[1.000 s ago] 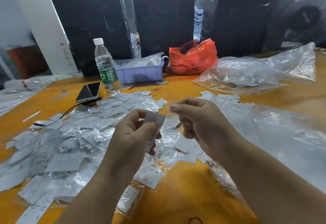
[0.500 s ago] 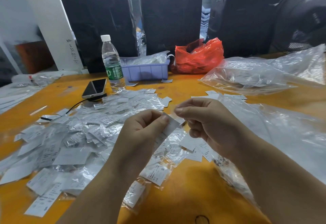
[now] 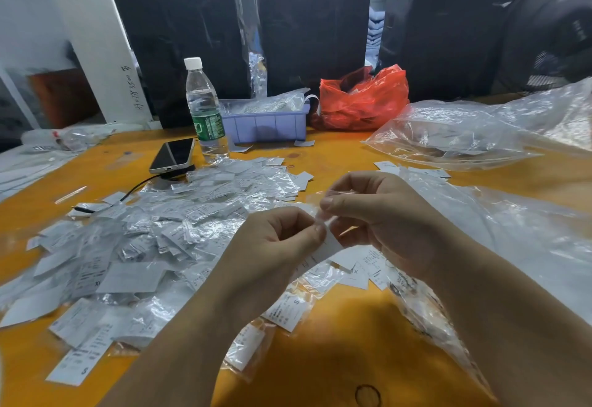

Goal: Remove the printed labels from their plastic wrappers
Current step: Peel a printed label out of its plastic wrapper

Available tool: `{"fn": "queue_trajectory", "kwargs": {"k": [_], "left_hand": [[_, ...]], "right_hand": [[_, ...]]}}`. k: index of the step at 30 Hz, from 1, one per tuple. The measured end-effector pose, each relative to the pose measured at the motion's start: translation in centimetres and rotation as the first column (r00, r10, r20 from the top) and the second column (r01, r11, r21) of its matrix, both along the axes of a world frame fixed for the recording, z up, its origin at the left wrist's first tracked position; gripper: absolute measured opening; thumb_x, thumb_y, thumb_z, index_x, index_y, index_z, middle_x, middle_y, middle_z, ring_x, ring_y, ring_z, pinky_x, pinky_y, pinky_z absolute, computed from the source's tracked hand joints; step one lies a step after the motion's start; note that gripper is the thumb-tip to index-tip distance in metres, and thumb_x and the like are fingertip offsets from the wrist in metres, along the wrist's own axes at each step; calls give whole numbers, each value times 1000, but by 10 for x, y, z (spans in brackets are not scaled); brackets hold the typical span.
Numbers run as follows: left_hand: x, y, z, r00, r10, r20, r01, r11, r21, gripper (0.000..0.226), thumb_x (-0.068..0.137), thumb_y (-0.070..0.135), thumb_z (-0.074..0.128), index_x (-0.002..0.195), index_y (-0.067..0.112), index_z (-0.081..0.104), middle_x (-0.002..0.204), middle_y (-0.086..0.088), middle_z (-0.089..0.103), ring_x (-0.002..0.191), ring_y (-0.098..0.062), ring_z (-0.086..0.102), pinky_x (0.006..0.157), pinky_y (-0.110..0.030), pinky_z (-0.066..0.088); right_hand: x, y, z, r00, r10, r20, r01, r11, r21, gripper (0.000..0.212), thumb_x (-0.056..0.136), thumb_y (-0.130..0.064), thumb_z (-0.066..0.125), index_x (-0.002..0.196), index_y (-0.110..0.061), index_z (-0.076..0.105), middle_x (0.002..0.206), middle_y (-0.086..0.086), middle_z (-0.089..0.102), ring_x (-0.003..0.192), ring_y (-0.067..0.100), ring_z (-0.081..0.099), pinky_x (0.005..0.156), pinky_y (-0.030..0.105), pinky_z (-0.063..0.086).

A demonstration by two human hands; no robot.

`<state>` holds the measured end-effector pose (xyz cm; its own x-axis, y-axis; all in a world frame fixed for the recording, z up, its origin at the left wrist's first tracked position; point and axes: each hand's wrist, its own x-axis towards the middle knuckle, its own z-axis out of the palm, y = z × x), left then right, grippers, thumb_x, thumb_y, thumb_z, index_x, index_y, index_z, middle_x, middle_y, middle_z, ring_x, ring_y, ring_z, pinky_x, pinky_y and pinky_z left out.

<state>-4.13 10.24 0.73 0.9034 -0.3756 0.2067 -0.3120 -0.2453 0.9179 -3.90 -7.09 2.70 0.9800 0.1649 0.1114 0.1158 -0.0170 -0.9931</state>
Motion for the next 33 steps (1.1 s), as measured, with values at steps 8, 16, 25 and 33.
{"fn": "queue_trajectory", "kwargs": {"k": [8, 16, 25, 33], "left_hand": [[1, -1, -1, 998, 57, -6, -57, 998, 4, 24, 91, 31, 62, 76, 13, 70, 60, 10, 57, 55, 1, 50, 50, -10, 38], [0, -2, 1, 998, -34, -48, 34, 999, -12, 34, 77, 47, 59, 79, 14, 70, 65, 10, 57, 58, 1, 50, 52, -10, 39], [0, 0, 3, 998, -43, -56, 39, 997, -73, 29, 78, 44, 63, 81, 18, 74, 68, 8, 64, 62, 1, 54, 53, -11, 41], [1, 0, 3, 996, -29, -85, 23, 997, -71, 30, 76, 43, 65, 82, 16, 77, 70, 7, 65, 64, 0, 56, 55, -12, 43]], "right_hand": [[0, -6, 1, 998, -13, 53, 17, 998, -66, 6, 83, -5, 71, 80, -7, 67, 53, 2, 56, 45, 11, 47, 45, 24, 42], [-1, -6, 3, 998, 53, 17, -51, 995, -80, 16, 85, -1, 66, 71, -8, 67, 51, -1, 37, 43, 7, 34, 45, 21, 33], [2, -7, 3, 1000, -21, 15, 23, 989, -143, 20, 83, -1, 67, 66, -12, 69, 50, -4, 43, 43, 6, 36, 45, 22, 36], [-2, -6, 5, 999, 33, 24, -28, 986, -163, 22, 82, -4, 68, 63, -16, 71, 68, 7, 53, 57, 9, 46, 50, 22, 41]]}}
